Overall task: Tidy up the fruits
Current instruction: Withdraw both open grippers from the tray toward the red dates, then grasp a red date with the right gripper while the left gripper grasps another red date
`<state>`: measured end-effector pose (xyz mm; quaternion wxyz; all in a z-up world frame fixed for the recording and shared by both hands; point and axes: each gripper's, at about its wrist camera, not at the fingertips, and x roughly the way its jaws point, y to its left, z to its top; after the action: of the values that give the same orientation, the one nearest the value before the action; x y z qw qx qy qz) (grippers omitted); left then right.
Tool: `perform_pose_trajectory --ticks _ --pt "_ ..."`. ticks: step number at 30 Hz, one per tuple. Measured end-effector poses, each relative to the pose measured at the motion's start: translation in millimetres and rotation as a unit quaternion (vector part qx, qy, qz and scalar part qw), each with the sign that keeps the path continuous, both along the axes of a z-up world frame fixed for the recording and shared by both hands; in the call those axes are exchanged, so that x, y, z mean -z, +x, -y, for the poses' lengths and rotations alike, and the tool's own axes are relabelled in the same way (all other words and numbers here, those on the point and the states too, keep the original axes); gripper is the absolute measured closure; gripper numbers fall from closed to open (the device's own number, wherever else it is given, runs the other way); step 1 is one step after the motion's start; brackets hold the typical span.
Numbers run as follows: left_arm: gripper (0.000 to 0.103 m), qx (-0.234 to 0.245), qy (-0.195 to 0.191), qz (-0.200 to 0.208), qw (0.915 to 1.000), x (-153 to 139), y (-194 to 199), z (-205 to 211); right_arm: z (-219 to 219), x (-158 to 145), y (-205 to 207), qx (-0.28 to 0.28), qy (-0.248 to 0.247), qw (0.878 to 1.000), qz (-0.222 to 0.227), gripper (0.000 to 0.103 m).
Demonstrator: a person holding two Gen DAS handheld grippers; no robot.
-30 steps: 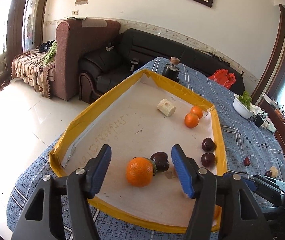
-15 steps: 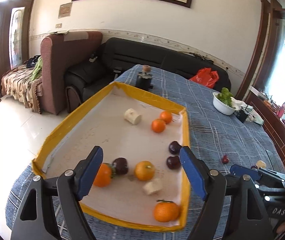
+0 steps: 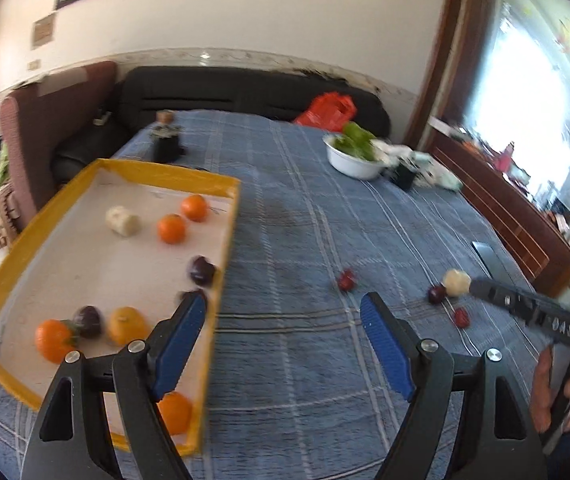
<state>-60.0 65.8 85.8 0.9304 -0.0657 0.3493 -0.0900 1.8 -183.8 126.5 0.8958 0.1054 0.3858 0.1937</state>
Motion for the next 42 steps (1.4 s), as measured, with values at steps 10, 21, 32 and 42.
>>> perform_pose_trajectory --ticks 10,21,32,42 --pt "0.028 0.079 0.012 -0.037 0.9961 27.4 5.3 62.7 70.4 33.7 7.8 0.073 -0.018 0.995 -0.068 0.068" --pt "0.062 0.085 0.007 -0.072 0.9938 38.9 20.6 61.0 41.3 64.8 19.9 0.031 -0.057 0.994 -0.089 0.082" --pt "0.062 0.088 0.027 -0.117 0.9889 43.1 92.4 84.2 42.3 68.9 19.1 0.015 -0.059 0.996 -0.071 0.081" --pt "0.075 0.066 0.059 -0.139 0.9864 75.3 141.9 101.2 42.9 69.4 20.5 0.009 -0.047 0.997 -0.068 0.08"
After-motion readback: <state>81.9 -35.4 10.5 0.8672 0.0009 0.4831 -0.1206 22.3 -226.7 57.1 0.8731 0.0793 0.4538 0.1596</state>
